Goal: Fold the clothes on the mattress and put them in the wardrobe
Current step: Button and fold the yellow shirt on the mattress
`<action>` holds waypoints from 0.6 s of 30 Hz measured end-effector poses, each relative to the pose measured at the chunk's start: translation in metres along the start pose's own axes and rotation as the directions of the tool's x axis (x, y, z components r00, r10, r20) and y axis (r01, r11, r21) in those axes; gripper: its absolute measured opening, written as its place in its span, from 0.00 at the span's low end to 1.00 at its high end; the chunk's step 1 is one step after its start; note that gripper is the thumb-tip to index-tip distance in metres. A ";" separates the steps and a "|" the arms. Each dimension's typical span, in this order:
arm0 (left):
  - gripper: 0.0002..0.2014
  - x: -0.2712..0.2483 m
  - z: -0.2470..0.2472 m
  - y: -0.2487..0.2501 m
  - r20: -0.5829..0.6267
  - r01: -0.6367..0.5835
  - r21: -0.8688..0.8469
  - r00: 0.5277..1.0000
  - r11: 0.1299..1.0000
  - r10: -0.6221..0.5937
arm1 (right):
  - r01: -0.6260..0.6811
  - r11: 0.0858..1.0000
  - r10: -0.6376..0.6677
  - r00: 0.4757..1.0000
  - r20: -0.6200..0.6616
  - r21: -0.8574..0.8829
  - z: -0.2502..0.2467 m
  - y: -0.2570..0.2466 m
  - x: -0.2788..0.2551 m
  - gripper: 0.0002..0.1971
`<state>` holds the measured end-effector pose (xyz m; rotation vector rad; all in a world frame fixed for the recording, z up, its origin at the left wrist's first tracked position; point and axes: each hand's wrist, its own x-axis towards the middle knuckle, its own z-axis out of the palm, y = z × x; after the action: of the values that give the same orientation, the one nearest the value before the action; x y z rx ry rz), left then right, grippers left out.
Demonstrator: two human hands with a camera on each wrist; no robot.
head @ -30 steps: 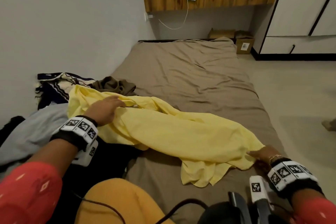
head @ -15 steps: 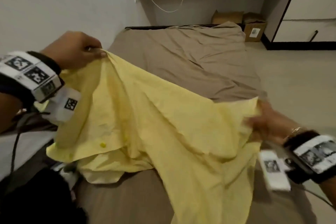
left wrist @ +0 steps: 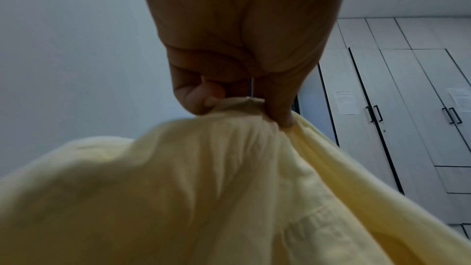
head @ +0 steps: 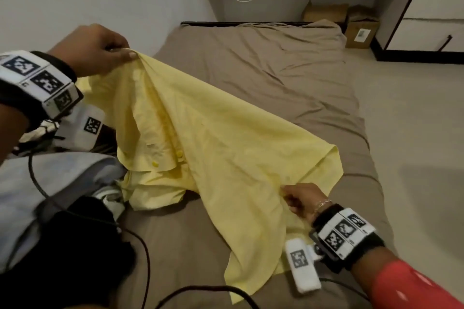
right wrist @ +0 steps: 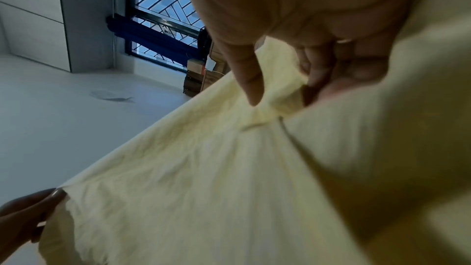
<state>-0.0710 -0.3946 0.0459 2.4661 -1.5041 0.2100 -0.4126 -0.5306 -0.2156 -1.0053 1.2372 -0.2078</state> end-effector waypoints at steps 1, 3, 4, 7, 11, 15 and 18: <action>0.09 -0.008 -0.004 0.000 -0.017 0.002 0.009 1.000 1.000 -0.002 | 0.016 1.000 -0.016 1.000 0.000 0.013 0.007 0.005 -0.004 0.14; 0.09 -0.024 -0.017 -0.001 -0.040 0.009 0.034 0.999 0.999 -0.008 | 0.028 0.992 -0.030 0.999 0.016 0.120 0.009 0.004 -0.020 0.10; 0.10 -0.032 -0.023 -0.003 -0.046 0.017 0.041 0.999 0.999 -0.015 | 0.036 0.971 -0.046 0.998 0.037 0.235 0.005 -0.001 -0.030 0.07; 0.12 -0.060 -0.043 -0.006 -0.080 0.027 0.059 0.997 0.998 -0.023 | 0.132 0.879 -0.200 0.974 0.105 0.458 -0.026 -0.025 -0.062 0.08; 0.12 -0.091 -0.060 -0.006 -0.127 0.043 0.041 0.991 0.998 -0.037 | 0.401 0.905 -0.421 0.894 0.152 0.146 -0.053 -0.066 -0.114 0.21; 0.17 -0.113 -0.080 -0.010 -0.204 0.046 0.003 0.978 0.999 -0.044 | 0.648 0.738 -0.651 0.757 -0.051 0.189 -0.088 -0.131 -0.189 0.23; 0.19 -0.118 -0.087 -0.008 -0.278 0.059 -0.094 0.957 0.994 -0.083 | 0.634 0.773 -0.619 0.750 0.235 0.015 -0.090 -0.150 -0.222 0.34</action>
<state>-0.1174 -0.2656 0.0989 2.3037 -1.2763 0.4536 -0.5162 -0.5246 0.0477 -1.4443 0.6577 -0.5646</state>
